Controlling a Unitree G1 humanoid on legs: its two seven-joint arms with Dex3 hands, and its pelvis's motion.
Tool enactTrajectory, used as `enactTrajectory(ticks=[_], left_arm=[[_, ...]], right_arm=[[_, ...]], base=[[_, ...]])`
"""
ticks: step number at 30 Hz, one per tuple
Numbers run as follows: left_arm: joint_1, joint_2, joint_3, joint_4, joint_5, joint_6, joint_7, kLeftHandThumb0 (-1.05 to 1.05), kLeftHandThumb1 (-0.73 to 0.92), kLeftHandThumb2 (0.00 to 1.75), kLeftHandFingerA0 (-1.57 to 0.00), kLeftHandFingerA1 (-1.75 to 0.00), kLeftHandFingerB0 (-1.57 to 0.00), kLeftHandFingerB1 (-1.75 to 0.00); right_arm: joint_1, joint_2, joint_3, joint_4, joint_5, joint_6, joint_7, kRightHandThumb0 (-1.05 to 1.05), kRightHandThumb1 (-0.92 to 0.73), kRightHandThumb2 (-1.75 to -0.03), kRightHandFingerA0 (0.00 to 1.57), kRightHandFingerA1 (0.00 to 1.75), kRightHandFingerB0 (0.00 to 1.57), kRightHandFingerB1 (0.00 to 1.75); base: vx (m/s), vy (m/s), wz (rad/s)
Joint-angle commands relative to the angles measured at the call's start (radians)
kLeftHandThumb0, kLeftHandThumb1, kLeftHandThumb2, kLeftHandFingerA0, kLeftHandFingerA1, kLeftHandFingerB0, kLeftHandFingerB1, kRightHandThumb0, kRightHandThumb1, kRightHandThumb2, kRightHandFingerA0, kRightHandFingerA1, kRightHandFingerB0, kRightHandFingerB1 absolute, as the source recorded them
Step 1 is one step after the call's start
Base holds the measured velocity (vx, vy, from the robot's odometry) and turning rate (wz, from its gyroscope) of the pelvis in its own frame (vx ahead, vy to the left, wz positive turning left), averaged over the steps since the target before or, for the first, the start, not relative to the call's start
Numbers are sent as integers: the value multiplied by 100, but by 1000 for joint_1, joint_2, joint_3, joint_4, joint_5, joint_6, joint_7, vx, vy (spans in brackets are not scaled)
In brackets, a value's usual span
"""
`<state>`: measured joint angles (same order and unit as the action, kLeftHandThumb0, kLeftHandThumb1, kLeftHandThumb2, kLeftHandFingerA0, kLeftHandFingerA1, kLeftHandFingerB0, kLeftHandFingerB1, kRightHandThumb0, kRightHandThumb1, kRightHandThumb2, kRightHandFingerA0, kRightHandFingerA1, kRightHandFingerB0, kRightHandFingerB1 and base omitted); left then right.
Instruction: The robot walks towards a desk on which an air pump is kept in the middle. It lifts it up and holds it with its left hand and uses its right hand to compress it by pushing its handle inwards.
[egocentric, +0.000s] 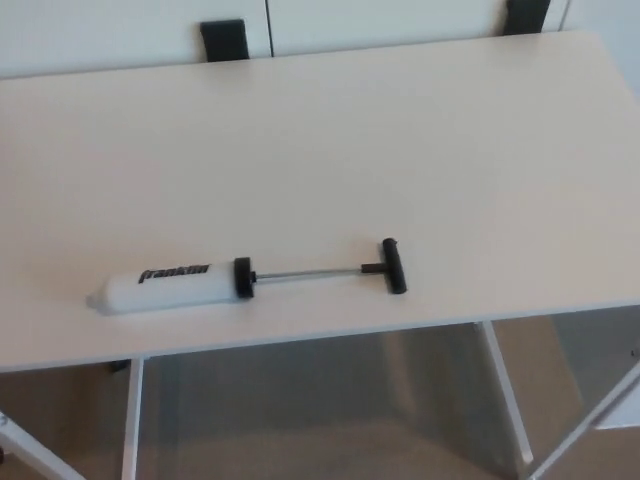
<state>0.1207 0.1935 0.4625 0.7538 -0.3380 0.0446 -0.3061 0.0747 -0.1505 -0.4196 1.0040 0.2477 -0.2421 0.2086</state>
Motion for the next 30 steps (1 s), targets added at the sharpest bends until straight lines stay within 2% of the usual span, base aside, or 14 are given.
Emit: enactTrajectory(ticks=[1,8,9,10,11,30], left_arm=[[-6,14,6,2,-9,18,19,-5,67,59,-41,-44,-34,-34],[-13,20,1,-1,-9,25,11,-9,67,59,-37,-41,-32,-33],[-13,20,1,-1,-9,25,11,-6,46,88,-29,-56,-20,-49],[-13,20,2,-2,-10,25,12,-6,46,88,-29,-56,-20,-49],[-15,18,4,3,-12,21,15,-7,63,58,-40,-43,-35,-34],[-38,21,3,10,-7,29,39,-8,66,59,-44,-44,-37,-35]], right_arm=[[2,-5,2,-1,5,-1,-11,-18,-63,-58,61,50,42,40],[-1,-2,-1,-9,12,1,-11,-14,-62,-58,60,50,42,40],[-1,-3,2,-8,8,-1,-14,-16,-61,-57,60,49,42,40],[0,-4,4,-7,4,-3,-16,-16,-61,-57,60,49,42,40],[-2,-5,4,0,3,-4,-15,-15,-60,-57,59,49,43,40],[-20,-3,5,6,8,3,-18,-15,-60,-57,66,53,46,41]], base=[[0,0,0],[-24,222,4],[-57,189,4],[81,99,2],[60,46,14],[3,-2,0]])
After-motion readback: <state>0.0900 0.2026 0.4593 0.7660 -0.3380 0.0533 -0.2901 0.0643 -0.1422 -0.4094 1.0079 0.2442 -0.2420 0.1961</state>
